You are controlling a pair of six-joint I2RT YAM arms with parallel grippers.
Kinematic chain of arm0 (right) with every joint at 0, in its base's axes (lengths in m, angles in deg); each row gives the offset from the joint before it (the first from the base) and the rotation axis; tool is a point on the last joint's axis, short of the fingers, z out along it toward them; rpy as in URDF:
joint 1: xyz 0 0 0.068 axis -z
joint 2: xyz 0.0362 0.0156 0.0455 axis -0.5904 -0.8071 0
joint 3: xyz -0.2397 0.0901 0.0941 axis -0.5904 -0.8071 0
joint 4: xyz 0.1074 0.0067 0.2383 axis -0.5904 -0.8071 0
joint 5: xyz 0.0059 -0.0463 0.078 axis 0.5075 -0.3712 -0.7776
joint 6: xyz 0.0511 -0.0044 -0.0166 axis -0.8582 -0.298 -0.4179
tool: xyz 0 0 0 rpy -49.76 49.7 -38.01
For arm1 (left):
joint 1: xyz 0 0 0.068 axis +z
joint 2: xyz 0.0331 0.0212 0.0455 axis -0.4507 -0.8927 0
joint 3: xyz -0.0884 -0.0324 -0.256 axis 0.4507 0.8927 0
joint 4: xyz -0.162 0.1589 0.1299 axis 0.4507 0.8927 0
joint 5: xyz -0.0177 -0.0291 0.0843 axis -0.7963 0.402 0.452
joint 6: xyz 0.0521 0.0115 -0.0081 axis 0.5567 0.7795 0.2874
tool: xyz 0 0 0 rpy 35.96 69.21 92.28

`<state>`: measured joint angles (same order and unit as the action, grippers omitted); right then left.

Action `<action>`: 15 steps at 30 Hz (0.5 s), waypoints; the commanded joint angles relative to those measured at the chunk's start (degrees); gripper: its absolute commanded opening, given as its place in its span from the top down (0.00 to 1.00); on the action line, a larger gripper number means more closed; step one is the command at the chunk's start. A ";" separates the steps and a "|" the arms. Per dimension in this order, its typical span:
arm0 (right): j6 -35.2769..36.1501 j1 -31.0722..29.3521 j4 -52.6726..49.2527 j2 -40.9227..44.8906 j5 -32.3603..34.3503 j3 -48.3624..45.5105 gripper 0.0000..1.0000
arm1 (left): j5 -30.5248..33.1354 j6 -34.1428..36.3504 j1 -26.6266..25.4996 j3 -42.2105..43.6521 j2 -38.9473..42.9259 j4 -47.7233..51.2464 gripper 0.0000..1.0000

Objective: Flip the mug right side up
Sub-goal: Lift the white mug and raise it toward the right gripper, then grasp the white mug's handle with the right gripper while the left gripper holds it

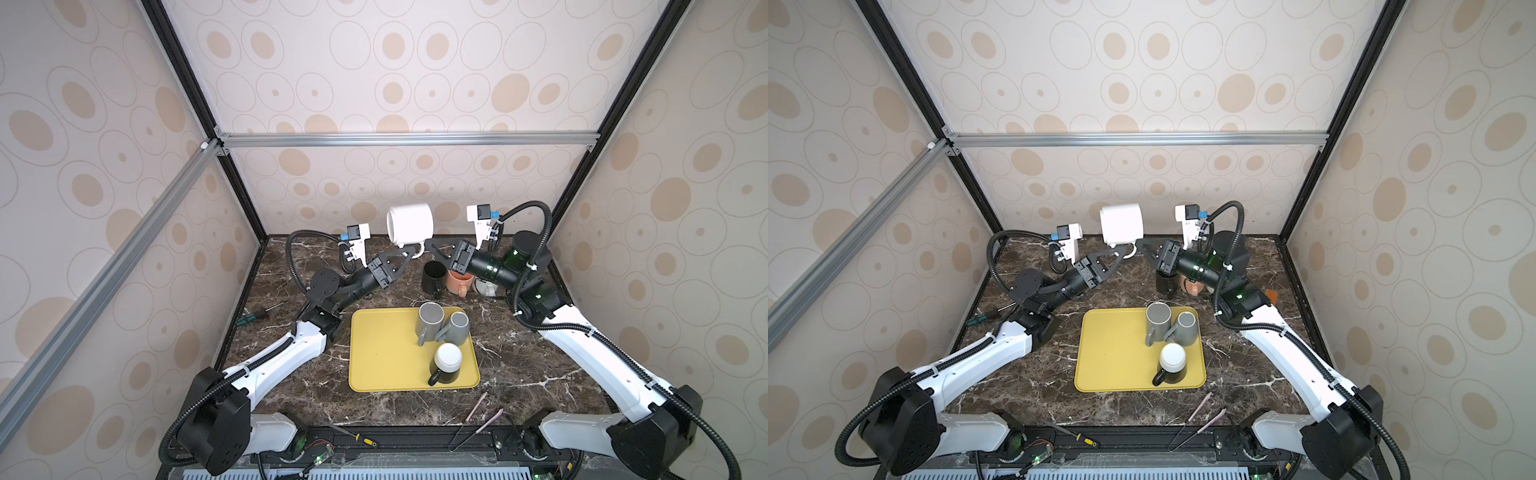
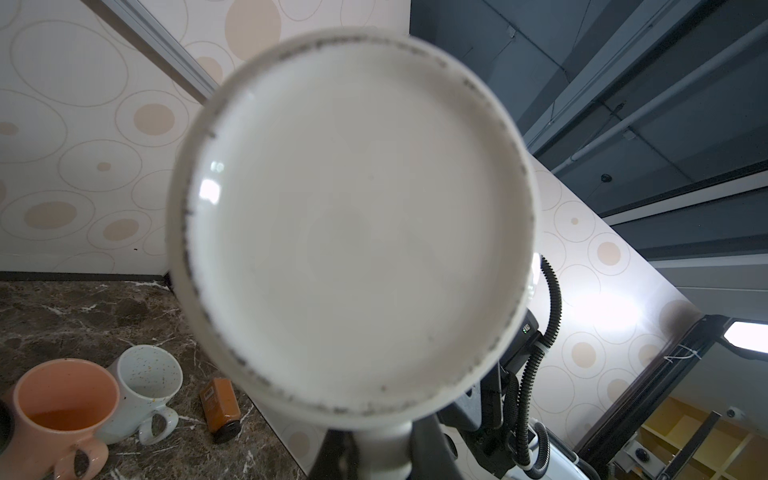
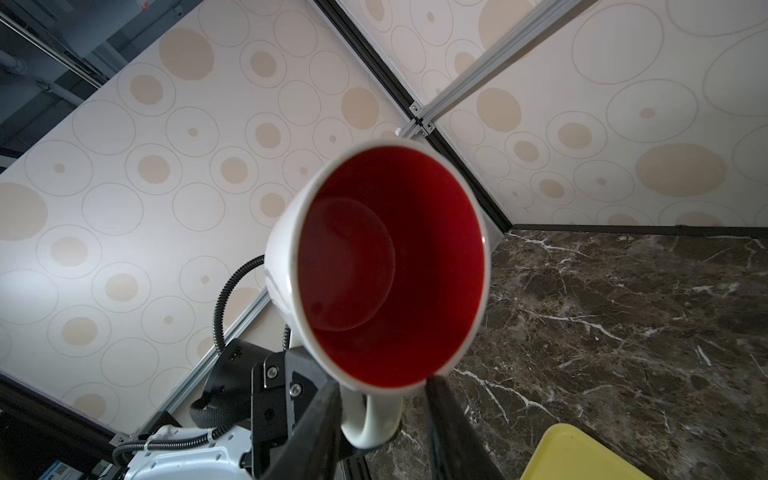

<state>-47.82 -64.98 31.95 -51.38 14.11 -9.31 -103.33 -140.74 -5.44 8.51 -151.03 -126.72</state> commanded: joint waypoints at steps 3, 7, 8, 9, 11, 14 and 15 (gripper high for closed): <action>-3.19 0.04 4.13 -1.34 -3.82 0.23 0.67 | -1.63 -1.37 0.30 -2.61 -0.19 -9.21 1.00; -4.09 0.00 4.88 -1.64 -4.32 -0.06 0.67 | -2.15 -1.69 0.27 -2.78 -0.88 -9.86 1.00; -4.44 0.00 5.35 -1.80 -4.49 -0.18 0.67 | -2.31 -1.95 0.28 -2.70 -1.08 -10.32 1.00; -4.99 -0.01 5.94 -1.99 -4.76 -0.16 0.67 | -2.42 -2.12 0.30 -2.68 -1.24 -10.74 1.00; -6.10 0.05 7.20 -2.47 -5.21 -0.16 0.67 | -2.42 -2.39 0.25 -2.56 -1.46 -11.10 1.00; -7.52 0.05 8.62 -3.13 -5.48 -0.24 0.69 | -2.42 -3.09 0.18 -2.38 -1.81 -12.21 1.00; -7.73 0.05 9.06 -3.27 -5.65 -0.33 0.69 | -2.42 -3.20 0.23 -2.51 -1.93 -12.46 1.00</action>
<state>-53.22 -64.78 36.24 -54.07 9.94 -9.34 -104.11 -142.88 -5.37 8.51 -153.48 -131.33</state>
